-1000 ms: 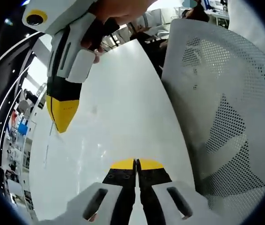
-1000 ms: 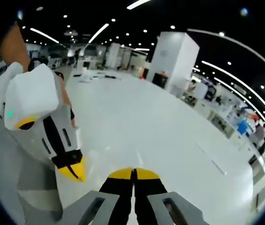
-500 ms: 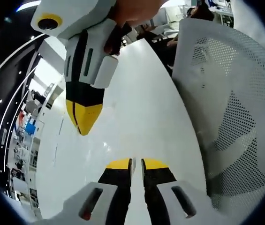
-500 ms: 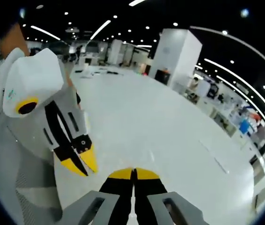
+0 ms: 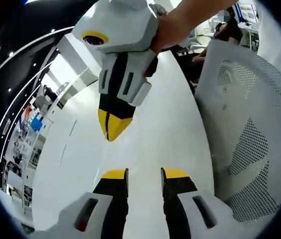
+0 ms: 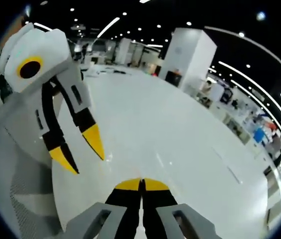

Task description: Open the resealable bag by pulling the two sides of the seal apart until the entire bag opening is separated and visibly accessible.

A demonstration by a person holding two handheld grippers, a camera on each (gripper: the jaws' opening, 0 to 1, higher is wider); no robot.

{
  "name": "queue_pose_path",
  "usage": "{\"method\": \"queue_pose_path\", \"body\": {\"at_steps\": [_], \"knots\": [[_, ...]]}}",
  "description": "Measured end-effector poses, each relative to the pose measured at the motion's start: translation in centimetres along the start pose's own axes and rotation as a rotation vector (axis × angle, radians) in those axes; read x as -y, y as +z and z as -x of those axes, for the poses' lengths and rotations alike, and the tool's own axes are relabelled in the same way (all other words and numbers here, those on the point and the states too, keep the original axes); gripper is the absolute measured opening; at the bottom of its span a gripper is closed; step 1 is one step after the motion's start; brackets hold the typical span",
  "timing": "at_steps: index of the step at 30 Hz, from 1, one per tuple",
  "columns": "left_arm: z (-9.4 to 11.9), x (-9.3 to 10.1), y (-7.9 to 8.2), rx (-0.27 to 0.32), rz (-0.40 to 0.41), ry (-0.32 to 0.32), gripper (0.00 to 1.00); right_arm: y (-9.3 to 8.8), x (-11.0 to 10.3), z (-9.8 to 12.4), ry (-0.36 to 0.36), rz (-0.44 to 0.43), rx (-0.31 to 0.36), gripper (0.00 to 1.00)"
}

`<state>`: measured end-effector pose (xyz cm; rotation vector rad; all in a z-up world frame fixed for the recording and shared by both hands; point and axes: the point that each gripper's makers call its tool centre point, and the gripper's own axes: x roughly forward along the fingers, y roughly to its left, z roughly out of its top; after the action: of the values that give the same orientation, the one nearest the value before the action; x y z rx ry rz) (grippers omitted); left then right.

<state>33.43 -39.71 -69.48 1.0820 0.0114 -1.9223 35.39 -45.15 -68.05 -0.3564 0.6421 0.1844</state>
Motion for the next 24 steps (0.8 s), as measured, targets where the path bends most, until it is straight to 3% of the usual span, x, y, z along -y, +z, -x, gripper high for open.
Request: {"method": "queue_pose_path", "body": {"at_steps": [10, 17, 18, 19, 24], "knots": [[2.0, -0.4, 0.0, 0.023, 0.024, 0.029, 0.22, -0.9, 0.1, -0.5, 0.000, 0.000, -0.022, 0.00], [3.7, -0.8, -1.2, 0.041, 0.140, 0.081, 0.27, -2.7, 0.5, -1.2, -0.017, 0.047, -0.061, 0.00], [4.5, -1.0, -2.3, 0.037, 0.214, 0.117, 0.28, -3.2, 0.4, -1.3, -0.016, 0.061, -0.076, 0.00], [4.6, -0.8, -2.6, 0.037, 0.238, 0.121, 0.30, -3.4, 0.5, -1.4, -0.015, 0.065, -0.080, 0.00], [5.1, -0.2, -3.7, 0.034, 0.326, 0.136, 0.45, -3.6, 0.8, -1.8, -0.022, 0.092, -0.093, 0.00]]}}
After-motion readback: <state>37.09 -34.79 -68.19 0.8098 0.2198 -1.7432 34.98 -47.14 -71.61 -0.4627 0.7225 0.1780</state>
